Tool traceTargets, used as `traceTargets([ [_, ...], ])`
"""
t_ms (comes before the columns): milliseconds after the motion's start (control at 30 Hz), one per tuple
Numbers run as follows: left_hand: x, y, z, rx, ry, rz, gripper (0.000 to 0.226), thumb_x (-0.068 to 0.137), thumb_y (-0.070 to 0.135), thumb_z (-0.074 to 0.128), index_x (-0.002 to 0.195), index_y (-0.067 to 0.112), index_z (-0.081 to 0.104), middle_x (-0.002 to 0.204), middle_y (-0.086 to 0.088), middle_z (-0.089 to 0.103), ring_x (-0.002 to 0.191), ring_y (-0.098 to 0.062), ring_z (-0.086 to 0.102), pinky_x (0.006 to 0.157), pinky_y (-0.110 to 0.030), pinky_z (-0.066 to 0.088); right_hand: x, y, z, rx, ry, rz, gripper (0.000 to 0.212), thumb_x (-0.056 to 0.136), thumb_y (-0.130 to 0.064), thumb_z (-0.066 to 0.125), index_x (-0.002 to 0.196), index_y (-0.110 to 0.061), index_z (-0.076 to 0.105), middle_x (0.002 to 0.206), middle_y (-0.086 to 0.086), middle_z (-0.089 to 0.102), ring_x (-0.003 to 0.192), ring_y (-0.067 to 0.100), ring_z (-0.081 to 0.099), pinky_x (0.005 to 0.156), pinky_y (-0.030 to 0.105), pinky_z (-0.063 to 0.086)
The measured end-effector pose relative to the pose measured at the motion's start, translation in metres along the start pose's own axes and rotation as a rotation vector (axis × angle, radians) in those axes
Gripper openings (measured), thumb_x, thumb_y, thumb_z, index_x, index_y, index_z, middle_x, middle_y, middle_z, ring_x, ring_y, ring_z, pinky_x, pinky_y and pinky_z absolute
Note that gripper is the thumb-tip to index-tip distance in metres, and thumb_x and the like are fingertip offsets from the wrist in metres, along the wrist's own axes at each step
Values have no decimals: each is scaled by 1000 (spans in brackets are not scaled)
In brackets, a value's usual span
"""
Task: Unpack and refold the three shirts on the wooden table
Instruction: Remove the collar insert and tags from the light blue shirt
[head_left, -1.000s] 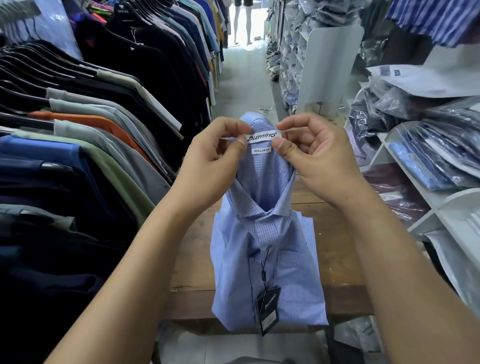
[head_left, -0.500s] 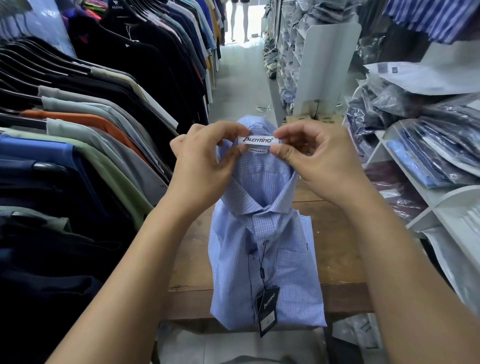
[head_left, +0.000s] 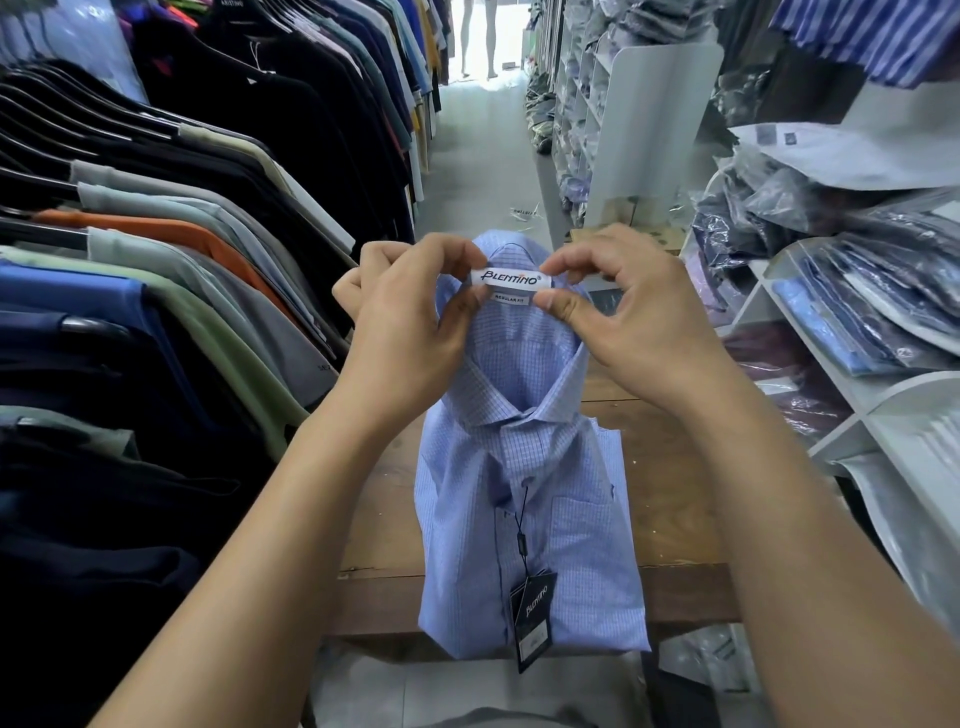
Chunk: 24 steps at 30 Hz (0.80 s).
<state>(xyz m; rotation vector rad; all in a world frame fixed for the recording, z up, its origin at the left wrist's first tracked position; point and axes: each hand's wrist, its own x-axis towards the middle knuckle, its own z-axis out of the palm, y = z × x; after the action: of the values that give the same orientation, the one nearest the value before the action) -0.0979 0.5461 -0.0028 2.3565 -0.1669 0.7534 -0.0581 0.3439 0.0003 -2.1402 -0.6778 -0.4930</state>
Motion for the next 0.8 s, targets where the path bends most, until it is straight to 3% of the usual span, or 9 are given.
traceTargets([
  [133, 0, 0, 2, -9, -3, -16, 16, 97, 30, 64, 111, 34, 61, 105, 24, 60, 109, -4, 35, 94, -13, 12, 0, 2, 2, -72, 22, 20, 17, 87, -35, 76, 103, -31, 73, 105, -7, 49, 108, 16, 44, 95, 14, 32],
  [433, 0, 2, 2, -26, -23, -5, 15, 97, 31, 63, 111, 34, 60, 103, 25, 57, 110, -6, 36, 86, -25, 16, -3, 3, 6, -146, 78, -38, 21, 89, -37, 72, 105, -22, 74, 109, 1, 52, 109, 23, 43, 98, 37, 41],
  [667, 1, 6, 1, -40, -62, -12, 14, 97, 31, 63, 110, 35, 59, 101, 29, 55, 111, -4, 35, 90, -20, 18, -2, 8, 5, -136, 89, -32, 21, 90, -34, 72, 106, -20, 74, 110, 4, 56, 110, 24, 46, 98, 34, 40],
  [800, 3, 11, 0, -97, -88, 19, 18, 96, 27, 64, 103, 39, 53, 98, 26, 59, 109, -8, 50, 99, -21, 20, -1, 9, 2, -39, 38, -27, 16, 94, -27, 68, 105, -15, 72, 103, 0, 65, 98, 21, 59, 90, 37, 48],
])
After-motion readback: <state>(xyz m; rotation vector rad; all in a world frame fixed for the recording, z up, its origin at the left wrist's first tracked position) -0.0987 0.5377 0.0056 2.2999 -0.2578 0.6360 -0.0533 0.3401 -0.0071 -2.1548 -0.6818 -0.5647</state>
